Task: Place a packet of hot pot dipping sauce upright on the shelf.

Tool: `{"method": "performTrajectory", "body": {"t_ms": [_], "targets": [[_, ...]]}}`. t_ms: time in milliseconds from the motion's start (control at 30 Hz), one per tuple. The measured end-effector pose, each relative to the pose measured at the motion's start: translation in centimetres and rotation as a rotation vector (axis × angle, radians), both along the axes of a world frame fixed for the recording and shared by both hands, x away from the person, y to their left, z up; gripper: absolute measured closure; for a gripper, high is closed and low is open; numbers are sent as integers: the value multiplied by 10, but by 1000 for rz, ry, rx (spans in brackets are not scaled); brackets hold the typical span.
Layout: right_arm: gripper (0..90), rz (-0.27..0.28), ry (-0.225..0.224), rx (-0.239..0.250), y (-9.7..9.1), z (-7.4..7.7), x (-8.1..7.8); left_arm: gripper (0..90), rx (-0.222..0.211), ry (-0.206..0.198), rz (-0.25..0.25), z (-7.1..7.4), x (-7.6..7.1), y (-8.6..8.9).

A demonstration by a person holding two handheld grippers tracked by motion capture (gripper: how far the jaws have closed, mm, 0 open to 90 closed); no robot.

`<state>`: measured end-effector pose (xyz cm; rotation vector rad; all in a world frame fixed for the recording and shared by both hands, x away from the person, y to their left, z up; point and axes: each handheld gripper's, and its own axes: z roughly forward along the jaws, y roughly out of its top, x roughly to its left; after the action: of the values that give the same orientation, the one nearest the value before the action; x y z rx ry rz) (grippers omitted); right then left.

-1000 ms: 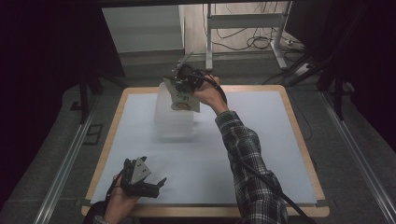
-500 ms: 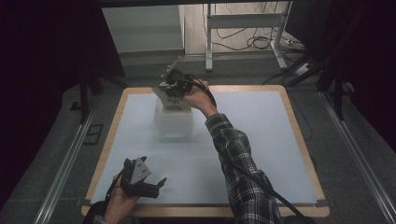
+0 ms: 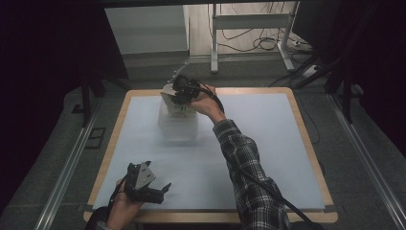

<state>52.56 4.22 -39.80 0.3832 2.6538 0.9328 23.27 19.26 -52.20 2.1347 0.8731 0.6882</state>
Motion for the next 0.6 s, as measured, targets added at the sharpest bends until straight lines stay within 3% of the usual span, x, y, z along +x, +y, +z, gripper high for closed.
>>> {"method": "performTrajectory", "body": {"t_ms": [600], "targets": [[376,-50,-24,42,-17,12,-8,0,-2,10,6,0,0,-1]]}}
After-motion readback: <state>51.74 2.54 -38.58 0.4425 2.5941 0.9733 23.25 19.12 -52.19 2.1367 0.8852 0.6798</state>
